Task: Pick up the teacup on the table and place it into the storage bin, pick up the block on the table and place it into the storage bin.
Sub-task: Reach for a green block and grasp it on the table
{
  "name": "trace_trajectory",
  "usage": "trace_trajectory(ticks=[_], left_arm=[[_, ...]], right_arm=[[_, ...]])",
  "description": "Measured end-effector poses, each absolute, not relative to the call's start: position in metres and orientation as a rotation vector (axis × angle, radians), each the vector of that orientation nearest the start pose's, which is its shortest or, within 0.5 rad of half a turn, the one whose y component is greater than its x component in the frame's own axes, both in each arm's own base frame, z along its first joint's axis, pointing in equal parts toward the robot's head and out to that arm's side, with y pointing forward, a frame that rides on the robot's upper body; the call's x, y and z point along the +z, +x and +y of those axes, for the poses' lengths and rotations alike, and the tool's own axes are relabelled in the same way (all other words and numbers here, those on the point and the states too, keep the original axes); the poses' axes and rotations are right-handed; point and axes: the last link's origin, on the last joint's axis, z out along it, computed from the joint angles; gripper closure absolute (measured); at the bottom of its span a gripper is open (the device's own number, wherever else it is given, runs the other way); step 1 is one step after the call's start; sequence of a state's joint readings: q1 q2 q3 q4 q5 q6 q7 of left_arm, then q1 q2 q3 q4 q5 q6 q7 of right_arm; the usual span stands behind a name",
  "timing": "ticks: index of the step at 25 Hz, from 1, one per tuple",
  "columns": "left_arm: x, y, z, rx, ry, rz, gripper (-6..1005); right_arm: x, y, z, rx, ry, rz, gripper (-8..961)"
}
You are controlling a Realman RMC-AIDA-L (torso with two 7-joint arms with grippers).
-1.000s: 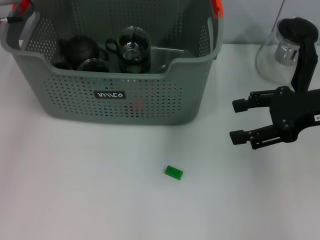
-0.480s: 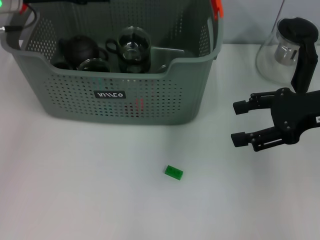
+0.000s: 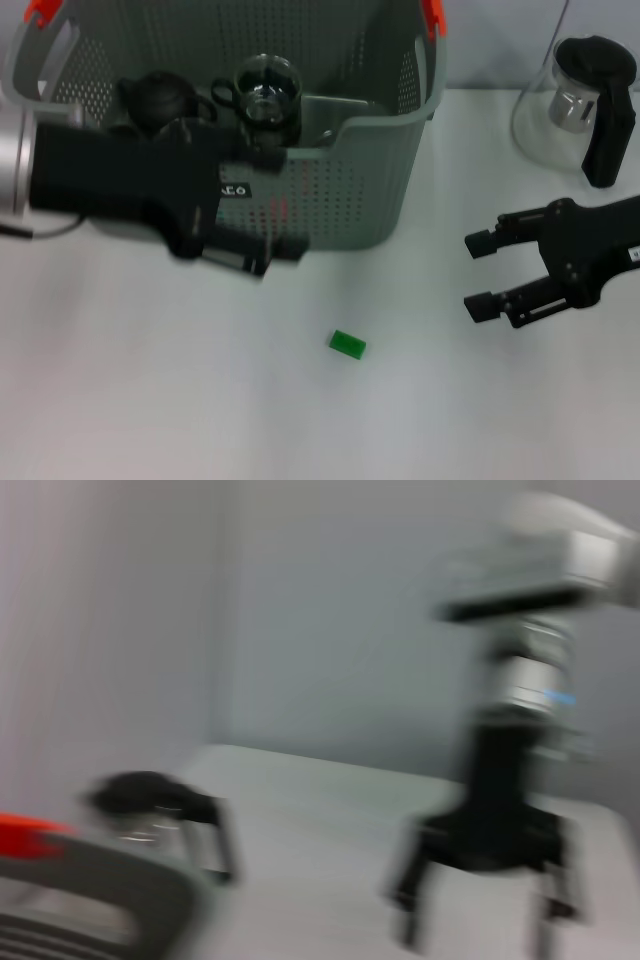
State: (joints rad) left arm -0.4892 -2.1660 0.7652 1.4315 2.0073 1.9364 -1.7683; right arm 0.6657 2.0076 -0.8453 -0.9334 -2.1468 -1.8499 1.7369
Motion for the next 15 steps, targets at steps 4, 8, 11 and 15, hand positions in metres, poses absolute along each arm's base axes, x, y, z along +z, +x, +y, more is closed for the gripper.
trace_trajectory(ticks=[4,8,11,15], left_arm=[[0.059,-0.193,0.281,-0.524,-2.987,-0.177,50],[0.054,-0.208,0.269,-0.518,-2.983,-0.105,51],[0.053,-0.215,0.261,-0.519,-2.982,-0.080,51],[0.051,-0.220,0.256,-0.505,-3.001,-0.099,50]], right_arm=[[0.034,0.185,0.348,0.241,-3.146,0.579,42],[0.023,0.161,0.354,0.106,-3.176,0.571,41],[0.009,0.142,0.356,-0.058,-3.201,0.546,41],[-0.011,0.124,0.361,-0.314,-3.169,0.515,42]])
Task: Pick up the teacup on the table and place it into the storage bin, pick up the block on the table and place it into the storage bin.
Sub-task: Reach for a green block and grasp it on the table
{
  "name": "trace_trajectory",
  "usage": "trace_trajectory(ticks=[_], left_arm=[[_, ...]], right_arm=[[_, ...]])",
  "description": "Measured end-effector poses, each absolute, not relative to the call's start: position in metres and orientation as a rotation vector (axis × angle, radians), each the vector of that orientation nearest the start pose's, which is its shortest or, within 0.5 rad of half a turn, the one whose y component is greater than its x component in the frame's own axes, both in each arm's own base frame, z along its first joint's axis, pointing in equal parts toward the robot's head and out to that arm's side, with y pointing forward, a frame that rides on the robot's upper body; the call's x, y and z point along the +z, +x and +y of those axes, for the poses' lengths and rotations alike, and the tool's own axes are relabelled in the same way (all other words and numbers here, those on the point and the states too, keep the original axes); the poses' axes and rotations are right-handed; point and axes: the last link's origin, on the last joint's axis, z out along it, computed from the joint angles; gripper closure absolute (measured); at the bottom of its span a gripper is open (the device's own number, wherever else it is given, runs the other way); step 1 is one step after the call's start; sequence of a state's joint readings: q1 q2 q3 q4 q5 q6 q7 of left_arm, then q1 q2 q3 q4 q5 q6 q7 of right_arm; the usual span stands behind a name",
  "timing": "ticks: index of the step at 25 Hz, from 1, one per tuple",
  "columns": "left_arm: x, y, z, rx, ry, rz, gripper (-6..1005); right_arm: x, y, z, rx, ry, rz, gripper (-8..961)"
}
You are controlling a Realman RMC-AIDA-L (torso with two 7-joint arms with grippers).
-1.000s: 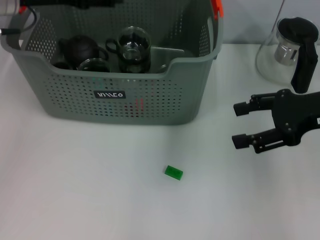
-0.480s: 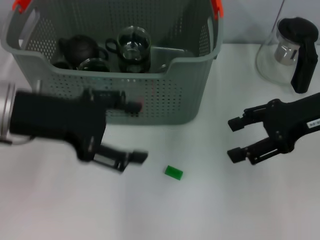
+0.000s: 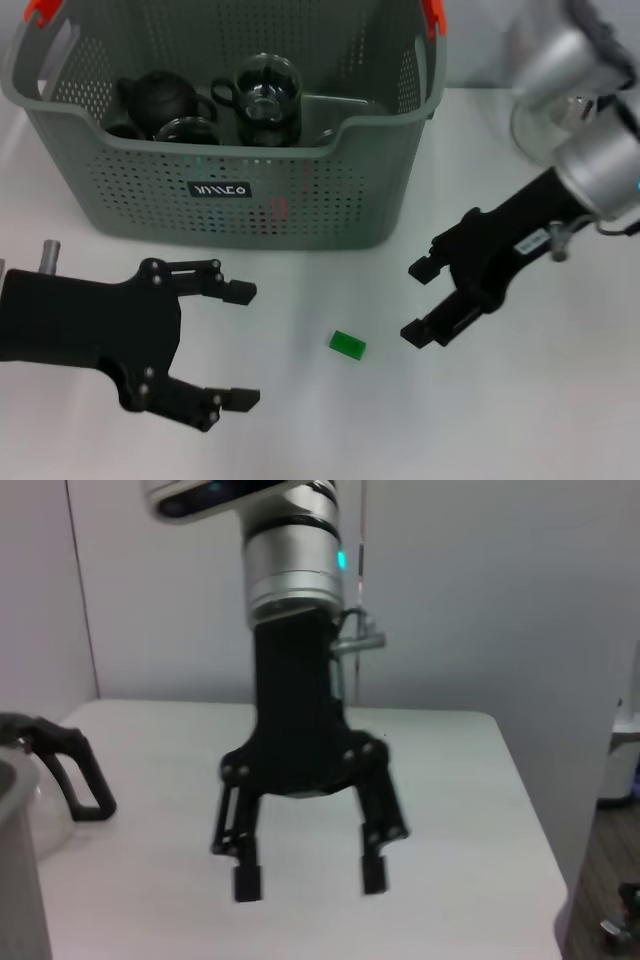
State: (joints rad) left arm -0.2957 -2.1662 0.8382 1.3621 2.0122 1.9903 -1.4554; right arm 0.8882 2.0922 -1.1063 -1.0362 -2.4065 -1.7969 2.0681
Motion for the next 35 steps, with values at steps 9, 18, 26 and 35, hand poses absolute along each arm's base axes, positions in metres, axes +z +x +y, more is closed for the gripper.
trace_trajectory(ticks=[9,18,26,35], left_arm=[[0.041,-0.228,0.252,-0.419,-3.051,-0.103,51],[0.039,-0.231,0.253,-0.396,-3.052,-0.091,51],[0.040,-0.232,0.255,-0.384,-3.040,-0.087,51],[0.036,-0.234,0.259,-0.397,-3.035,-0.081,50]], right_arm=[[-0.058,0.102,0.366,-0.639,-3.082,0.431,41],[-0.087,0.097,0.363,-0.709,-2.999,0.419,41],[-0.107,0.094,0.357,-0.725,-2.965,0.354,67],[-0.125,0.095,0.358,-0.691,-2.939,0.350,224]])
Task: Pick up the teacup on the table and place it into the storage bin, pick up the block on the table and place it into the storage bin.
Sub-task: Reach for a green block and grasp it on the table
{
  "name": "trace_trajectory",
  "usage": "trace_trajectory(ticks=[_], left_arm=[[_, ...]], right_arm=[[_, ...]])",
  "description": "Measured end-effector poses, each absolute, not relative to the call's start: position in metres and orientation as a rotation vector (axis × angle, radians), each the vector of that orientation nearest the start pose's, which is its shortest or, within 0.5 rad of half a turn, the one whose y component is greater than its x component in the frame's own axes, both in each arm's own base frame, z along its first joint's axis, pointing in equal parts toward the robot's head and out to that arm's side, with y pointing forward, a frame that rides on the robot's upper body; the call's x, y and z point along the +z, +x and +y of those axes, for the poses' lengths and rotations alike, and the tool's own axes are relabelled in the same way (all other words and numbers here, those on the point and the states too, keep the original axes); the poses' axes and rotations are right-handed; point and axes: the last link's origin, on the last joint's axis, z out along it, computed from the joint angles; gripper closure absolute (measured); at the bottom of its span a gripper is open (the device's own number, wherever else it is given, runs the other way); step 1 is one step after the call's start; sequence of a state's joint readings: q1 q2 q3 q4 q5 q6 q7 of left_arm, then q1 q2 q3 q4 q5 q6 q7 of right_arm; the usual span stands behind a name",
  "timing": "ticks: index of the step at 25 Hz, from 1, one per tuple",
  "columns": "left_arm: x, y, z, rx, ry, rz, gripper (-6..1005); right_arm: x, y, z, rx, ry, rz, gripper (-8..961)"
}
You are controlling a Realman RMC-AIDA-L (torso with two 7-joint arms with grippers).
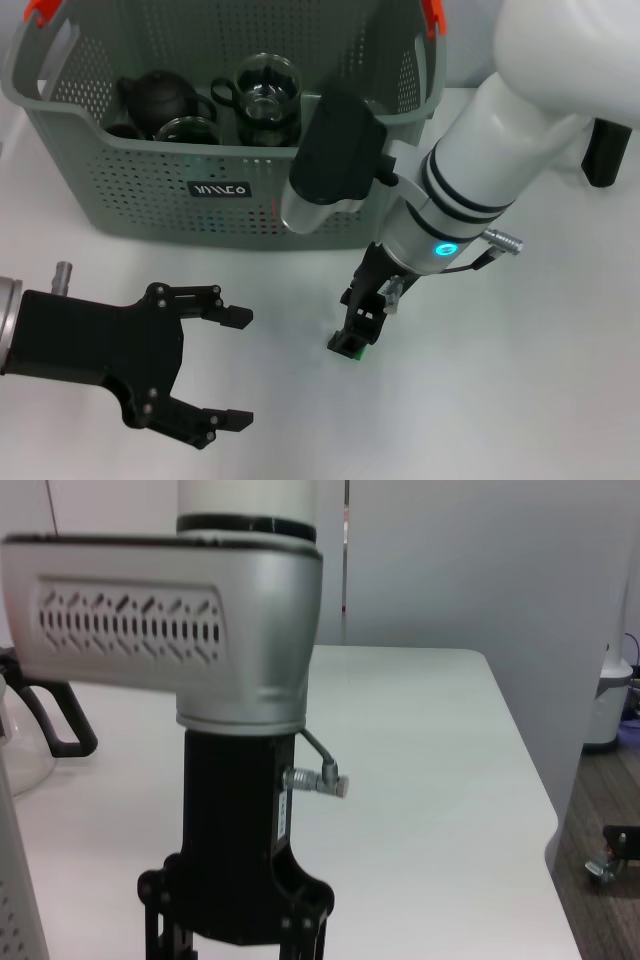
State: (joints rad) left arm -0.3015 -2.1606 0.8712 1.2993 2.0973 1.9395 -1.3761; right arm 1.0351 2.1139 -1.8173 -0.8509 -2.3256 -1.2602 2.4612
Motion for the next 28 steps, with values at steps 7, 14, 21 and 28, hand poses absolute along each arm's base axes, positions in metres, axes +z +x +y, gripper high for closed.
trace_trajectory(ticks=[7,14,21,28], left_arm=[[0.036,-0.232,0.261,-0.397,-3.039,-0.067,50],[0.034,-0.234,0.261,-0.402,-3.039,-0.082,50],[0.033,-0.235,0.263,-0.402,-3.032,-0.091,50],[0.031,-0.236,0.264,-0.407,-3.034,-0.098,50]], right_arm=[[-0.134,0.100,0.355,-0.695,-2.928,0.367,327],[-0.139,0.106,0.351,-0.713,-2.910,0.400,329],[-0.140,0.107,0.350,-0.721,-2.906,0.414,328],[-0.141,0.111,0.351,-0.717,-2.896,0.426,397]])
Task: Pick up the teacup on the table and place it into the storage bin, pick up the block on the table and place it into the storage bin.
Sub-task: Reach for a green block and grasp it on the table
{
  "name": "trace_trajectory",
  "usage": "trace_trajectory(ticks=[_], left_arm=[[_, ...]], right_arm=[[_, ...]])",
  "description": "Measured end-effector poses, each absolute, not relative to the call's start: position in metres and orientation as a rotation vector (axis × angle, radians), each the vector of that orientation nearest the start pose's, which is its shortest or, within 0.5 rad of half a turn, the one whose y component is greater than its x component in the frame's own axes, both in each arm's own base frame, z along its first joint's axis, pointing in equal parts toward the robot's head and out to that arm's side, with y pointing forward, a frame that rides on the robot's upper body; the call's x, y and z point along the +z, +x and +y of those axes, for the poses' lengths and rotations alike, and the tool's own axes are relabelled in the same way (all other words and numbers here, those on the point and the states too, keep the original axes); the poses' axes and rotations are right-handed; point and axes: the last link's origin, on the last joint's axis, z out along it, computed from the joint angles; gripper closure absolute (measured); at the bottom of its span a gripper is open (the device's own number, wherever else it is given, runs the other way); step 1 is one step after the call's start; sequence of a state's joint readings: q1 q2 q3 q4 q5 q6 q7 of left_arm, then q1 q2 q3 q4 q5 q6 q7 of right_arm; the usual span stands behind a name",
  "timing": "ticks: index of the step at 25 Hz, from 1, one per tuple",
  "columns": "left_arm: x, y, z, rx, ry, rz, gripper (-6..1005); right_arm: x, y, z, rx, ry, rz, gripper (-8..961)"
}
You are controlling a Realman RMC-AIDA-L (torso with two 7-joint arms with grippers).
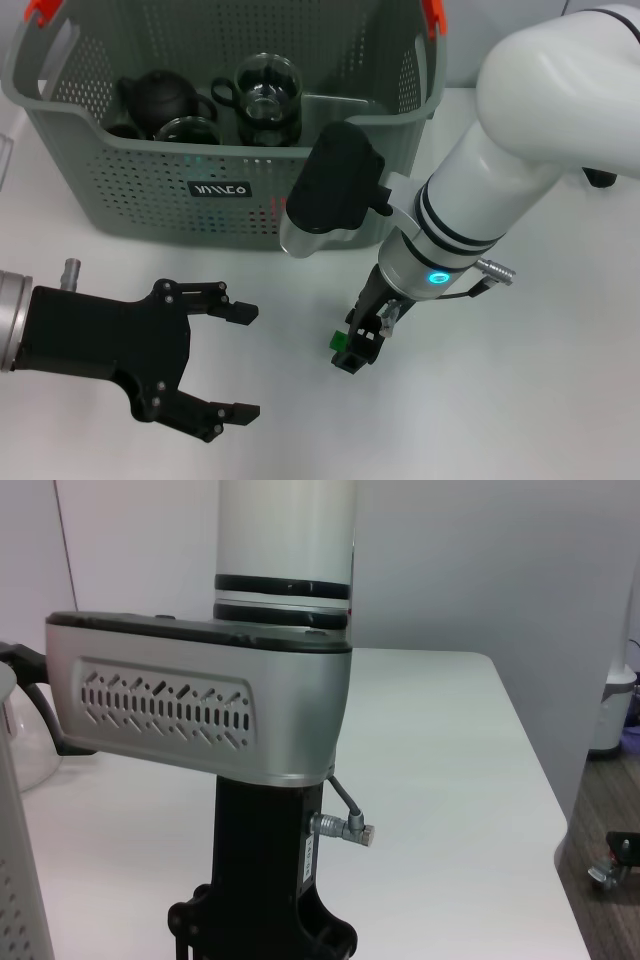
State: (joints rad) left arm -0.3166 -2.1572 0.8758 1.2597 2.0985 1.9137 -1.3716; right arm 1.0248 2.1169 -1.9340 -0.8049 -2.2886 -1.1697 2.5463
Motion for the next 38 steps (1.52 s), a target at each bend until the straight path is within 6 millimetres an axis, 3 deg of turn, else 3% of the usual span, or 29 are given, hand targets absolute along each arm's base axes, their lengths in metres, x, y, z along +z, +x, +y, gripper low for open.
trace_trajectory(ticks=[9,15,20,38], left_arm=[[0.0316,-0.2366,0.2642,-0.407,-3.026,-0.104,51],[0.0301,-0.2382,0.2641,-0.416,-3.028,-0.117,51],[0.0296,-0.2388,0.2640,-0.420,-3.028,-0.112,51],[0.0294,-0.2381,0.2653,-0.420,-3.026,-0.109,50]], right_arm=[[-0.1443,0.1139,0.3486,-0.730,-2.895,0.412,453],[-0.1458,0.1134,0.3476,-0.725,-2.898,0.409,566],[-0.1464,0.1125,0.3477,-0.713,-2.900,0.413,600],[-0.1465,0.1154,0.3481,-0.729,-2.893,0.400,600]])
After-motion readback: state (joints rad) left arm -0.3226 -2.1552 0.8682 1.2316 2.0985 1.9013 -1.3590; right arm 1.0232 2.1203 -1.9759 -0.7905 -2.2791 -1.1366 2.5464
